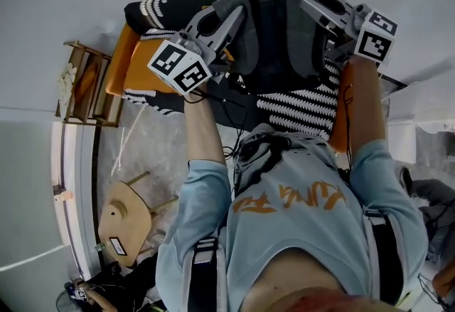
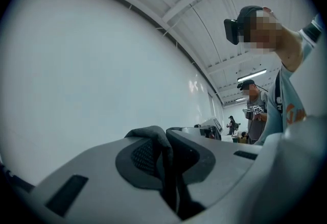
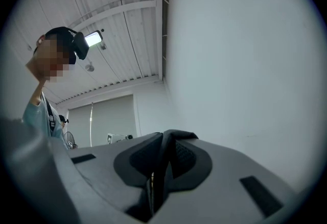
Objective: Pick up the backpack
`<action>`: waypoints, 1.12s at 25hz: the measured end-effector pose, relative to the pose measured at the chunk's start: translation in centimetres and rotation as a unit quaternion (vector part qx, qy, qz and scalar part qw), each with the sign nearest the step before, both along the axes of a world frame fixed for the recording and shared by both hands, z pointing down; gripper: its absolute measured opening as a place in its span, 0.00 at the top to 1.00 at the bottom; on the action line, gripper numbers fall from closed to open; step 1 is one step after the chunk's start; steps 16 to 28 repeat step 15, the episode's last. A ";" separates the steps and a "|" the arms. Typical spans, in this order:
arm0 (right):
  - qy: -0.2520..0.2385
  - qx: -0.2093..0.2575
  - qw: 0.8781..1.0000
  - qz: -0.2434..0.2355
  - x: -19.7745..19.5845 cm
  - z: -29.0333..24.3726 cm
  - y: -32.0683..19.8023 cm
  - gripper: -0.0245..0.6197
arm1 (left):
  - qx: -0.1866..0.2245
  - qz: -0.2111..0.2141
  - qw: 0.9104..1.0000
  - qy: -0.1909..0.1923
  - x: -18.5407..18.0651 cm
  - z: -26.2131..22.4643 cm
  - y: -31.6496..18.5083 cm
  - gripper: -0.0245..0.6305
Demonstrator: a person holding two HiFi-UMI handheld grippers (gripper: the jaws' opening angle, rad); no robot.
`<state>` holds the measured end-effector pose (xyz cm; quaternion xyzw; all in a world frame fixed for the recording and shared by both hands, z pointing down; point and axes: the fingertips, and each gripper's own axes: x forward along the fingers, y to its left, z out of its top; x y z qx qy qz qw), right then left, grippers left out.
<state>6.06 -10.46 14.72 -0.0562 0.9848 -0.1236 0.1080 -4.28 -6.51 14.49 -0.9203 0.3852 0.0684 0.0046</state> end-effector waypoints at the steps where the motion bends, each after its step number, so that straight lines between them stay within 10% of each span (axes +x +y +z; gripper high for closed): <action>1: 0.000 0.001 1.000 0.000 0.0 0.1 -0.1 0.89 | 0.000 -0.001 1.000 0.000 0.0 0.1 -0.1 0.89; 28: -0.003 0.024 0.999 0.047 -1.0 -4.4 3.6 0.89 | 0.024 0.028 0.999 -0.007 -1.1 -4.4 4.0 0.89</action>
